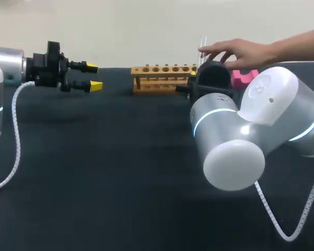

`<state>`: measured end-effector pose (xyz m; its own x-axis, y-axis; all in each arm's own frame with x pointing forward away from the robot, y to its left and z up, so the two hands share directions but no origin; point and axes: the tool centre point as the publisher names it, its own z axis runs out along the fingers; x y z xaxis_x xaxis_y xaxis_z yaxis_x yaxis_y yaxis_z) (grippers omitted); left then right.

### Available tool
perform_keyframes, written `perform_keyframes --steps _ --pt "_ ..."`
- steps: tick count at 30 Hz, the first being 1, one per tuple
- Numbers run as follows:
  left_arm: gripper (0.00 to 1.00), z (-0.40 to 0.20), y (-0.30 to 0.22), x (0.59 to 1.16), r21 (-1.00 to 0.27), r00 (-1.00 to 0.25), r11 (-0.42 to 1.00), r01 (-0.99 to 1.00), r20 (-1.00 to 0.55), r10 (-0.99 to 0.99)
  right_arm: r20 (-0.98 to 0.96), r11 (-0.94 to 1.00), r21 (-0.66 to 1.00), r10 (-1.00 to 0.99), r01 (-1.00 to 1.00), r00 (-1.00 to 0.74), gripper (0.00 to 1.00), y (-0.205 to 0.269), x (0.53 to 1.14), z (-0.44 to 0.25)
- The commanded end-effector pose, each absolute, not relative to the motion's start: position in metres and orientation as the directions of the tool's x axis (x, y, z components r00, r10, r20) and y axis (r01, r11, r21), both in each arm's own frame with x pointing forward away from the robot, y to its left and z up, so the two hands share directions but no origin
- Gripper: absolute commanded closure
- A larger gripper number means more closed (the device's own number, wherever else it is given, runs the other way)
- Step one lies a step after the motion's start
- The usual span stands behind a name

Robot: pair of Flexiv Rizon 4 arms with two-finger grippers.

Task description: Grasp the test tube, adjust it, and insert it.

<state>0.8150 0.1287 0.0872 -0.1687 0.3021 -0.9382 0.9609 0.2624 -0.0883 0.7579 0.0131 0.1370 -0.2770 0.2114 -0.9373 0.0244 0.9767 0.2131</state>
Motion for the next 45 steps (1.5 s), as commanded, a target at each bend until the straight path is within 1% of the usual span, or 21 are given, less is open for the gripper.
perform_keyframes --steps 1,36,45 --pt "0.0 0.086 0.129 0.814 -0.084 -0.165 0.264 0.961 -0.94 0.299 -0.938 0.976 0.215 0.212 0.022 -0.276 1.0 0.011 0.757 0.138" --pt "0.0 0.086 0.129 0.814 -0.084 -0.165 0.264 0.961 -0.94 0.299 -0.938 0.976 0.215 0.212 0.022 -0.276 1.0 0.011 0.757 0.138" --pt "0.0 0.086 0.129 0.814 -0.084 -0.165 0.264 0.961 -0.94 0.299 -0.898 0.979 0.201 0.2 0.039 -0.393 1.0 0.01 0.769 0.139"
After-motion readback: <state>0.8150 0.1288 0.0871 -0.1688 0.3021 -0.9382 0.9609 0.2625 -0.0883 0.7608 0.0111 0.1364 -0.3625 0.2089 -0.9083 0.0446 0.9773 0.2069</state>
